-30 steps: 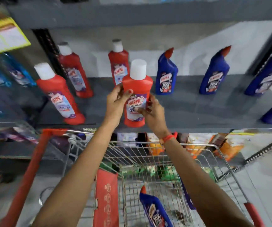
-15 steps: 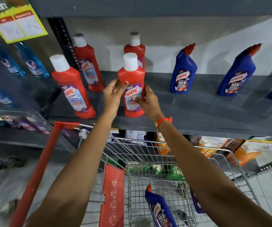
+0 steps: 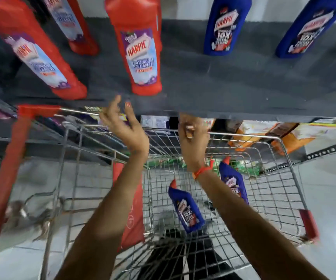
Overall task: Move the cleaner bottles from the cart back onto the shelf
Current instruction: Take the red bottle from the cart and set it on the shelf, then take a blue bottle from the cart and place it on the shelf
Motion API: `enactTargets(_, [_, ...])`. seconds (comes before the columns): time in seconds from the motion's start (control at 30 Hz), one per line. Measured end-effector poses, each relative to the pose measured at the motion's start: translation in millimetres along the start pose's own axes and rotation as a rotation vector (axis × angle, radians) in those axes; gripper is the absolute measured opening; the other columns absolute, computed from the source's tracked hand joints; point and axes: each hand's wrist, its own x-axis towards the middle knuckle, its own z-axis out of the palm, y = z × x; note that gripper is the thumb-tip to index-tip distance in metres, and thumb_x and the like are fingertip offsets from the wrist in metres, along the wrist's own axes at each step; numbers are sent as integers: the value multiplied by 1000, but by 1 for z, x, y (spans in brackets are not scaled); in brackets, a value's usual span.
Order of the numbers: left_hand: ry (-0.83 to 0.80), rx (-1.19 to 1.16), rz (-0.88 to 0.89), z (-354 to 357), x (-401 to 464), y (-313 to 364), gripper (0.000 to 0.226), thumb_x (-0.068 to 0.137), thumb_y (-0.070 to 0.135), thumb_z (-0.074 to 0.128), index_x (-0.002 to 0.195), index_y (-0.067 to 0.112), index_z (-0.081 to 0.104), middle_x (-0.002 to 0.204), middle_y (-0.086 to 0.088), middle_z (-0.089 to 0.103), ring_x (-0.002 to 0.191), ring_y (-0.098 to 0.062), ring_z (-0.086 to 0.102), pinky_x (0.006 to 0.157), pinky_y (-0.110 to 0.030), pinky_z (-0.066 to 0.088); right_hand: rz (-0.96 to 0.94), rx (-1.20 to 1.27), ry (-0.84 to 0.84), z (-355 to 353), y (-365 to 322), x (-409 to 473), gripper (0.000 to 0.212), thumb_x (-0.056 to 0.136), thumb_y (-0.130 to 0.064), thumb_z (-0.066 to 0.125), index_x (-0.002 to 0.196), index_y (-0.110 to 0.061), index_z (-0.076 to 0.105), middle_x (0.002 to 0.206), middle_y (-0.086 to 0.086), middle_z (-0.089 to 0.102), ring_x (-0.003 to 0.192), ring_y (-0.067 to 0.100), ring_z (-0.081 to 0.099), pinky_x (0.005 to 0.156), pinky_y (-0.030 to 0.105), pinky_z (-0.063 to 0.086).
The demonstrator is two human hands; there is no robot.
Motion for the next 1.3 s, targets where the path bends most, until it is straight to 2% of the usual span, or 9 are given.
enactTargets(0.1, [-145, 131, -192, -21, -72, -52, 23, 88, 16, 51, 106, 3, 53, 97, -6, 48, 81, 1, 49, 74, -8, 42, 165, -136, -128, -5, 69, -50, 16, 83, 3, 56, 97, -4, 60, 95, -1, 65, 71, -4, 60, 64, 6, 50])
enactTargets(0.2, [-475, 463, -482, -45, -136, -117, 25, 88, 18, 51, 98, -5, 54, 98, -25, 57, 88, -32, 58, 76, -37, 48, 415, -256, -318, -7, 133, -84, 25, 85, 4, 53, 107, -5, 60, 104, 12, 69, 84, 14, 64, 74, 27, 58])
enactTargets(0.37, [-1105, 821, -1027, -64, -193, -180, 47, 93, 38, 39, 77, -2, 57, 98, -26, 64, 88, -34, 61, 69, -33, 45, 794, -396, -585, -11, 223, -114, 43, 85, -3, 57, 127, -2, 45, 129, 21, 52, 113, 30, 54, 65, 6, 37])
enactTargets(0.47, [-1014, 567, -1425, -66, -218, -203, 35, 87, 37, 54, 63, 11, 53, 79, -11, 68, 55, -10, 65, 43, -13, 45, 1003, -428, -730, -12, 270, -137, 52, 83, -7, 63, 128, 6, 41, 117, 24, 52, 106, 32, 55, 71, 15, 46])
enactTargets(0.63, [-984, 407, -1628, -80, -242, -225, 61, 79, 52, 56, 119, 6, 52, 109, -14, 59, 101, -22, 58, 89, -43, 51, 1000, -471, -773, -15, 306, -170, 50, 71, -11, 73, 114, 3, 52, 108, 28, 63, 101, 40, 61, 88, 44, 50])
enactTargets(0.8, [-836, 246, -1582, -76, -252, -227, 100, 2, 72, 72, 79, 9, 62, 70, -3, 71, 67, -20, 67, 63, -29, 54, 1010, -364, -750, -23, 305, -164, 57, 71, -4, 74, 120, 3, 47, 115, 31, 60, 105, 43, 59, 91, 56, 49])
enactTargets(1.0, [-997, 202, -1325, -35, -214, -169, 30, 69, 38, 68, 80, 11, 59, 69, 3, 57, 63, -11, 52, 51, -10, 43, 953, -216, -501, -35, 260, -145, 55, 73, -5, 74, 121, -3, 48, 105, 15, 63, 92, 26, 59, 74, 34, 50])
enactTargets(1.1, [-1001, 127, -1116, -19, -192, -132, 37, 76, 27, 63, 101, 1, 57, 76, -2, 59, 64, -3, 52, 46, -2, 38, 857, -155, -376, -43, 220, -124, 58, 71, -9, 75, 123, -8, 48, 106, 19, 64, 89, 31, 64, 78, 42, 56])
enactTargets(1.3, [-1001, -72, -729, -5, -139, -37, 22, 83, 26, 57, 102, 14, 55, 80, 9, 61, 65, 8, 58, 68, -15, 46, 582, -7, -186, -70, 119, -75, 51, 74, 2, 69, 120, -10, 51, 92, -6, 63, 75, -9, 63, 64, 8, 50])
